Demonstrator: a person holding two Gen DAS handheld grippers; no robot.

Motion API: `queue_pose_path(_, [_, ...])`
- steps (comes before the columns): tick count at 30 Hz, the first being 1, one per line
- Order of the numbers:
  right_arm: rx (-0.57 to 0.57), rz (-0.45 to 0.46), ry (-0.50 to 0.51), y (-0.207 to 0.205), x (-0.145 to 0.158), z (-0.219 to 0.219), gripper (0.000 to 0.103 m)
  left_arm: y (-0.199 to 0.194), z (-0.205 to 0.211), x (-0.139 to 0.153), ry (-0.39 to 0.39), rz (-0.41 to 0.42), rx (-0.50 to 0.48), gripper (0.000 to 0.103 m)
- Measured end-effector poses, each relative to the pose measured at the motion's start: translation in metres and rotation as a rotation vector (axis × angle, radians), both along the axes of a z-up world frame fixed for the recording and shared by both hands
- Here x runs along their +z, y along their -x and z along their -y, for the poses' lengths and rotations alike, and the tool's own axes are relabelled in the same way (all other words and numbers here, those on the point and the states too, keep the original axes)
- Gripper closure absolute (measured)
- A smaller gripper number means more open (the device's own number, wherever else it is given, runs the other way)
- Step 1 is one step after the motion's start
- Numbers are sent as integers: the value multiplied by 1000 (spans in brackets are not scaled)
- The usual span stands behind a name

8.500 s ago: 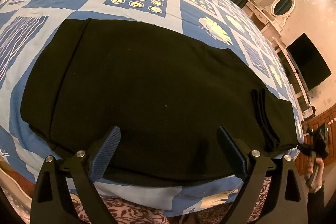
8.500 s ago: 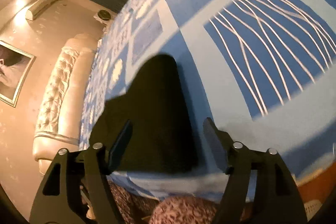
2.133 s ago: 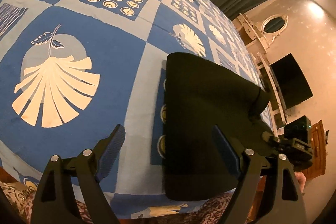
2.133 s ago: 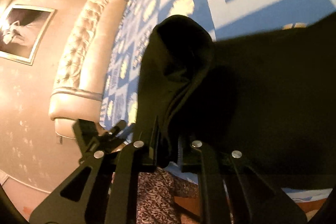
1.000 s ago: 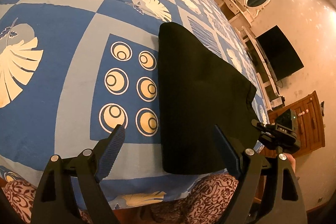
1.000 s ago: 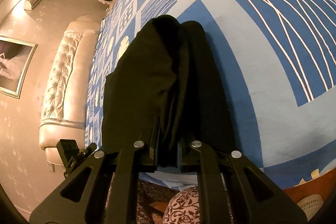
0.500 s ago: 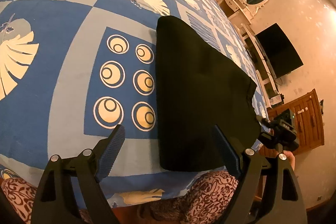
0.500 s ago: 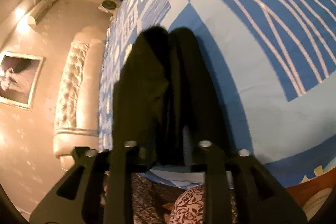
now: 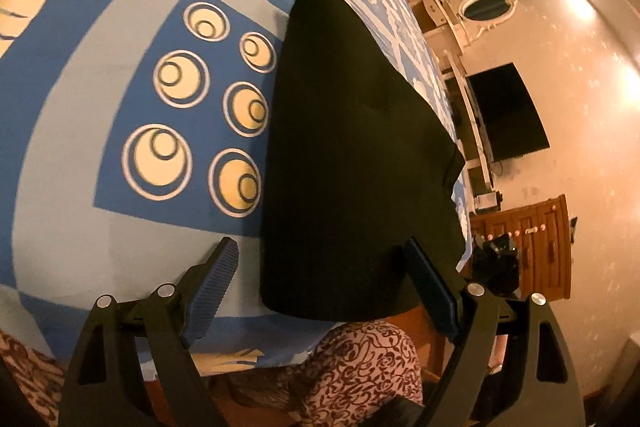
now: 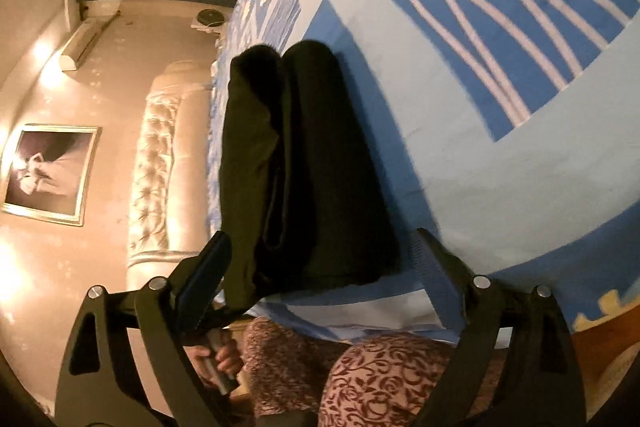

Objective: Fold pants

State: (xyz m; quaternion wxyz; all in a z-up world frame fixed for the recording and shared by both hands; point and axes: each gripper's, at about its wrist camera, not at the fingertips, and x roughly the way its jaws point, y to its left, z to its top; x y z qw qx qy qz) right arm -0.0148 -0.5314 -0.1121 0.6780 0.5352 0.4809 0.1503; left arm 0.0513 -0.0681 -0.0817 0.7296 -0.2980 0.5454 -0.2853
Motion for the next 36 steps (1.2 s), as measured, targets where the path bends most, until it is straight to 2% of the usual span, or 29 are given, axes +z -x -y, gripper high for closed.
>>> queue_pose_path(4, [9,21,-48,-4,-7,-8,12,-1,5,-8,50,-4,16,20])
queue_pose_path(9, [23,39,-27,-6,-4,-14,13,-1,6,-13,126,-17,37,20])
queue_pose_path(10, [29,42,-14,-5,0,-17,17,0,9,-11,111,-7,21,21])
queue_pose_path(11, [44,40,24,-6,2,-20,33,1,13,-10,84,9,4,26])
queue_pose_path(13, [72,15,89,-9,2,-24,51,4,19,-8,12,44,-23,35])
queue_pose_path(14, [67,16,73,-8,-1,-22,57,5,19,-7,0,52,-25,37])
queue_pose_path(16, [66,16,61,-7,-4,-22,62,7,22,-8,-24,67,-35,43])
queue_pose_path(19, [78,24,59,-8,-5,-24,64,8,23,-9,-36,81,-48,45])
queue_pose_path(21, [80,39,54,-8,-5,-25,60,10,23,-9,-27,88,-53,42])
queue_pose_path(22, [93,56,58,-9,-3,-26,54,9,22,-9,-17,88,-57,39])
queue_pose_path(23, [109,65,51,-10,-3,-25,46,8,18,-9,-4,82,-57,37])
queue_pose_path(24, [130,69,42,-12,0,-24,41,7,14,-7,3,73,-51,29])
queue_pose_path(25, [141,73,40,-13,2,-21,29,4,8,-4,4,74,-41,24])
queue_pose_path(26, [145,85,60,-14,8,-17,18,3,1,2,0,86,-27,23])
queue_pose_path(27, [143,100,93,-15,14,-12,13,2,-4,5,-2,99,-22,21])
queue_pose_path(29, [144,140,136,-22,25,-3,11,-4,-13,9,-7,129,-21,19])
queue_pose_path(33, [136,146,84,-47,16,6,11,-34,-19,3,-1,129,-20,19])
queue_pose_path(36, [155,150,89,-76,12,1,11,-55,-9,-2,-17,143,-31,19])
